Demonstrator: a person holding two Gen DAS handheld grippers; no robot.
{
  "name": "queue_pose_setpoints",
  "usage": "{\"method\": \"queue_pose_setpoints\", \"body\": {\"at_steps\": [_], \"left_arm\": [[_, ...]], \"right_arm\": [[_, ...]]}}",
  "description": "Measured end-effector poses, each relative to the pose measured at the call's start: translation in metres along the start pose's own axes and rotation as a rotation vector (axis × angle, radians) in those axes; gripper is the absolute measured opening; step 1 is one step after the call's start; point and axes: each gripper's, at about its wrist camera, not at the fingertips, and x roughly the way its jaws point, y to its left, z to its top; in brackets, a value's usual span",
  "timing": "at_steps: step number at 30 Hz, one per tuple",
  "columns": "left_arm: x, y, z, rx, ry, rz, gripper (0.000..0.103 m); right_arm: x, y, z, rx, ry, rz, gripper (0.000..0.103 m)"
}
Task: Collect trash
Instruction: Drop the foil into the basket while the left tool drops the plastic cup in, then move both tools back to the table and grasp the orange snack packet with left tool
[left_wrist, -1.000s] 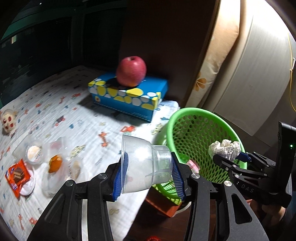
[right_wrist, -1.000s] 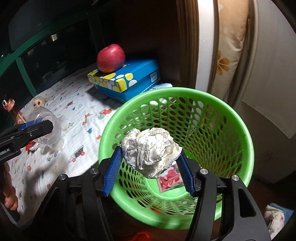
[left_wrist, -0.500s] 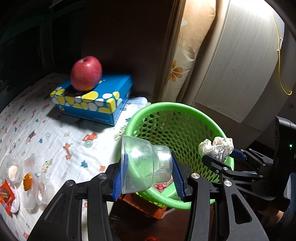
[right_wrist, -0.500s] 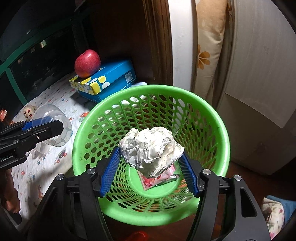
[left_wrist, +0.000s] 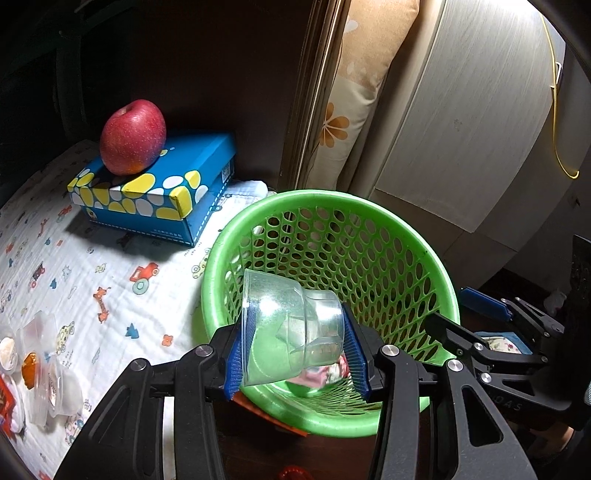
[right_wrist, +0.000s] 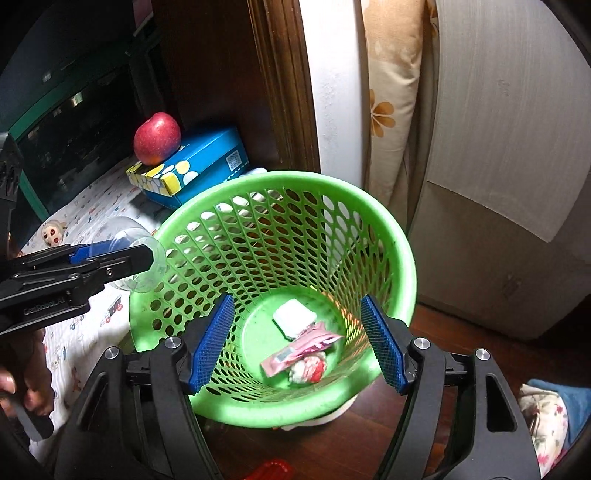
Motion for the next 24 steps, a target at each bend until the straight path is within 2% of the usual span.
{"method": "queue_pose_setpoints", "body": {"at_steps": [6, 8, 16, 24], "left_arm": [[0.011, -0.010, 0.001, 0.007, 0.017, -0.017, 0.045], [0.012, -0.012, 0.000, 0.005, 0.017, -0.021, 0.050], [-0.004, -0.006, -0.007, -0.025, 0.000, -0.018, 0.055], [-0.042, 0.039, -0.026, -0.100, -0.051, 0.080, 0.059]], "right_arm": [[-0.007, -0.006, -0.005, 0.015, -0.006, -0.002, 0.072], [-0.008, -0.006, -0.005, 0.017, -0.007, -0.001, 0.072], [-0.014, 0.004, -0.007, 0.005, -0.014, 0.021, 0.073], [-0.011, 0.041, -0.006, -0.049, -0.007, 0.078, 0.076]]}}
